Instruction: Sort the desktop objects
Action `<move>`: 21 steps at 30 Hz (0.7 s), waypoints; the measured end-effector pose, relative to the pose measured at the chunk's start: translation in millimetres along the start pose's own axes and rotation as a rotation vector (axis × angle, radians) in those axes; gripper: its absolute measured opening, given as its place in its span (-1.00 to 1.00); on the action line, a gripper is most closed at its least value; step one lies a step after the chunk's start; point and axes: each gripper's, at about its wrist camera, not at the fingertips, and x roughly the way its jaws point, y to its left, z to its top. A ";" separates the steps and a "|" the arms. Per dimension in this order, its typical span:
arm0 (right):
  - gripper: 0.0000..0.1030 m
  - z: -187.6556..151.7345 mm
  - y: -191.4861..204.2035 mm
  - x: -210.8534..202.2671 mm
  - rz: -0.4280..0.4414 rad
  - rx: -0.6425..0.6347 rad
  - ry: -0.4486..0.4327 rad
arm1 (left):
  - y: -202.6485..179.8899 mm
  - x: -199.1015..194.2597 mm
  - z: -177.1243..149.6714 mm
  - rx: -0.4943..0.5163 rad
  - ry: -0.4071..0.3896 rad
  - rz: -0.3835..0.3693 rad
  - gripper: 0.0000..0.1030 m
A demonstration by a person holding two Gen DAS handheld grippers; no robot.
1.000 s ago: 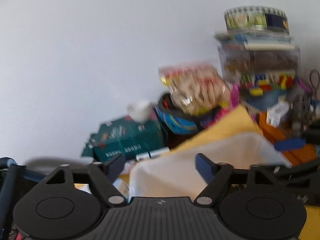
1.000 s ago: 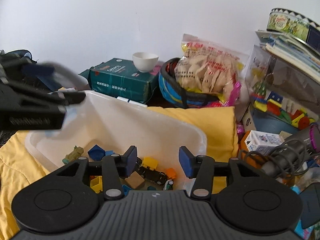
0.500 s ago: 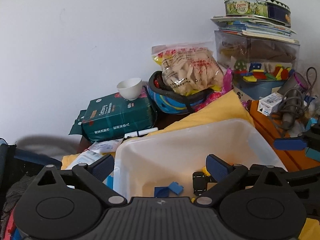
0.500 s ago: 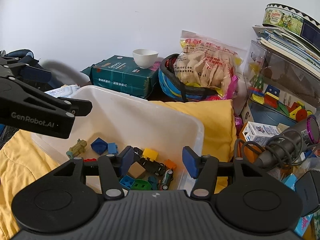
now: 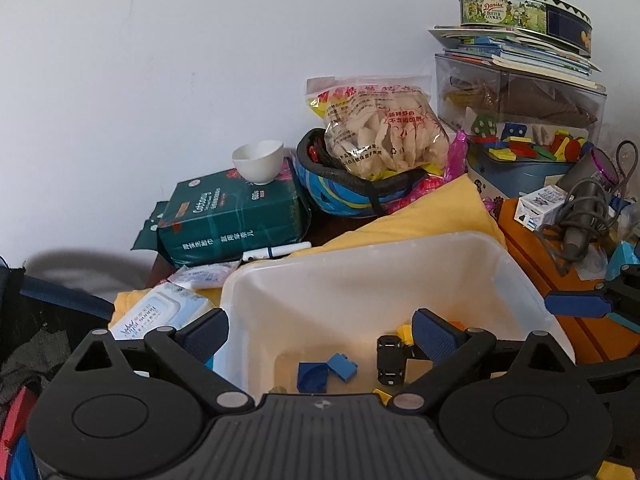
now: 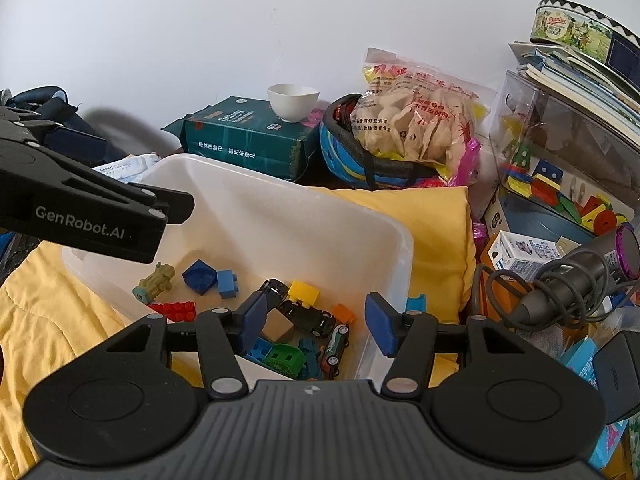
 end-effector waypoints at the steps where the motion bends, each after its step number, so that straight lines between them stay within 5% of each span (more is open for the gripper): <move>1: 0.15 0.1 0.7 -0.4 -0.001 -0.003 0.000 | 0.7 0.0 0.1 -0.002 -0.001 -0.004 0.93; 21: 0.24 -5.5 5.8 0.7 -0.007 -0.011 0.026 | 8.5 8.5 -5.7 -0.046 0.057 0.013 0.93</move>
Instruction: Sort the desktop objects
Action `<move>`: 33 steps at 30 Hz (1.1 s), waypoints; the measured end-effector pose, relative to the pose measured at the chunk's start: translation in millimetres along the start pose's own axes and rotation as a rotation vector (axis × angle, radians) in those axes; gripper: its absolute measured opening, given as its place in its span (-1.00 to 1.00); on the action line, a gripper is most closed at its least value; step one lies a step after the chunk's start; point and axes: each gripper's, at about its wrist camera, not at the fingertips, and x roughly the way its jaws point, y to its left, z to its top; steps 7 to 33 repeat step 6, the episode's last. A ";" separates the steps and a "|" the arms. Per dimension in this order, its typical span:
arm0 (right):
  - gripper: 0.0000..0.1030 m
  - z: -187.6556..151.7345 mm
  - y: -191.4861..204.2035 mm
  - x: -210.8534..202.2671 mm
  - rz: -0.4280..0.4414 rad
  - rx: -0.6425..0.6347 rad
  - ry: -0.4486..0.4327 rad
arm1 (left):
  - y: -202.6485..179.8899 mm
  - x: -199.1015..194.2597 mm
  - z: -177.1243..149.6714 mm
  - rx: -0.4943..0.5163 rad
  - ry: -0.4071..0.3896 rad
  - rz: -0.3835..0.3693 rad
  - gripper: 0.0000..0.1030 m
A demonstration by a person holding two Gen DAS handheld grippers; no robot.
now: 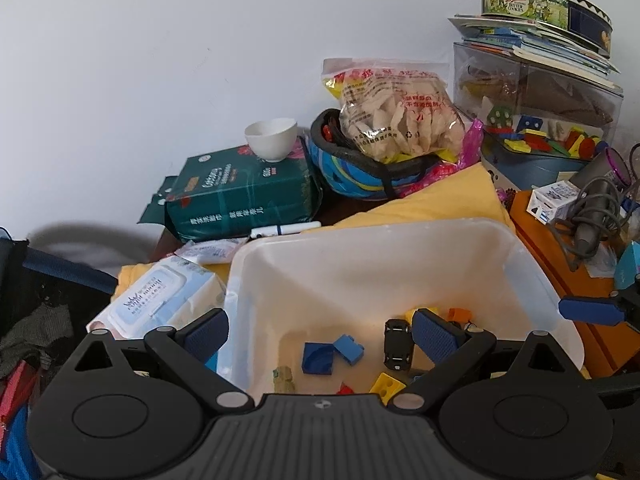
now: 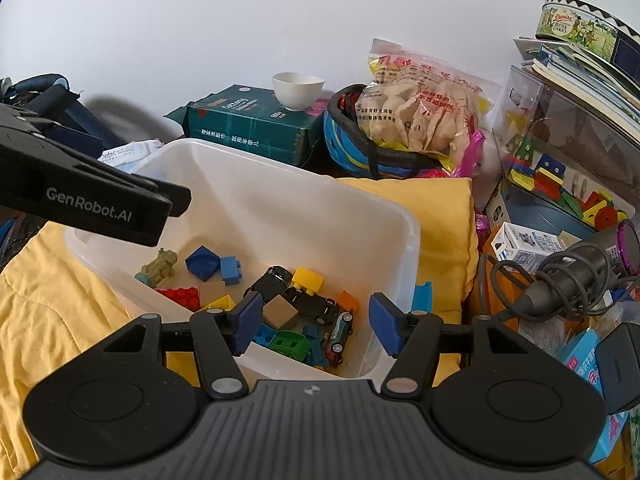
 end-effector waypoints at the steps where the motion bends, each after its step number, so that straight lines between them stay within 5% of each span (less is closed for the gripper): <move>1: 0.25 0.4 0.2 0.3 0.000 -0.001 -0.001 | 0.3 0.4 -0.4 0.000 0.003 -0.003 0.93; 33: 0.32 1.9 3.2 0.7 -0.004 -0.004 -0.001 | -2.9 0.5 -0.2 0.020 -0.010 0.013 0.93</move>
